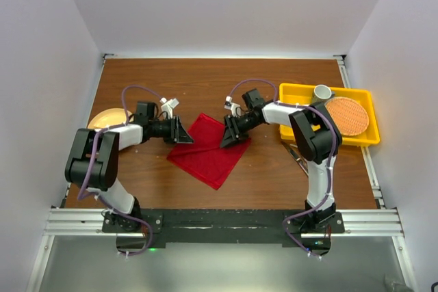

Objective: Fold the napkin into a case and place the utensils inside
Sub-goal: Smooth out the upper triangle-folded napkin at the center of the board.

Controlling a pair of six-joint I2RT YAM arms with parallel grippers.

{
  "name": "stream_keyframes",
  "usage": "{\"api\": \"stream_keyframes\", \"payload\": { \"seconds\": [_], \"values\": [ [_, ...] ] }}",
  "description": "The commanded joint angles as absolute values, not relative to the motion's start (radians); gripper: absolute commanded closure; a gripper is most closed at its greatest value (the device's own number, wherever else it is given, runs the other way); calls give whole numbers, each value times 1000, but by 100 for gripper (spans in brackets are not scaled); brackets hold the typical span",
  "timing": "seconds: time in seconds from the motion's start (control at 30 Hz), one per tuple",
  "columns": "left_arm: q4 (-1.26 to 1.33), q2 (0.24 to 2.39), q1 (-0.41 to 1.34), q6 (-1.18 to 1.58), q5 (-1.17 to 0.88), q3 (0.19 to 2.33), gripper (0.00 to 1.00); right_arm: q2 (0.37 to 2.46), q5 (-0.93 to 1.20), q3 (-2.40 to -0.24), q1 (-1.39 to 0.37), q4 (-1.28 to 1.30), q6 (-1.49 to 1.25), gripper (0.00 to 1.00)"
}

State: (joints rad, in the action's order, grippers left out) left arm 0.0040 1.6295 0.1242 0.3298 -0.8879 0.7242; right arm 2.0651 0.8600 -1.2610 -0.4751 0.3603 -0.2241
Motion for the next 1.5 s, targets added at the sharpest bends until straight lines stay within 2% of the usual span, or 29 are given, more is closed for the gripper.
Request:
{"api": "stream_keyframes", "payload": {
  "seconds": [0.0,0.27,0.4,0.5,0.87,1.4,1.47],
  "values": [
    [61,1725,117,299,-831,808,69,2088,750,-1292,-454,405,-169,54],
    [34,1879,118,265,-798,998,69,2099,765,-1339,-453,402,-178,54],
    [5,1879,118,203,-802,1061,69,2054,840,-1365,-453,422,-189,53],
    [-75,1842,118,112,-779,1098,64,1994,885,-1371,-453,428,-190,53],
    [-279,1919,170,-121,-647,1279,60,1950,810,-1391,-451,474,-130,54],
    [-296,1993,256,-143,-598,1347,68,1971,833,-1419,-451,486,-106,55],
    [-295,2005,264,-143,-595,1361,71,1973,834,-1422,-449,492,-97,55]
  ]
}}
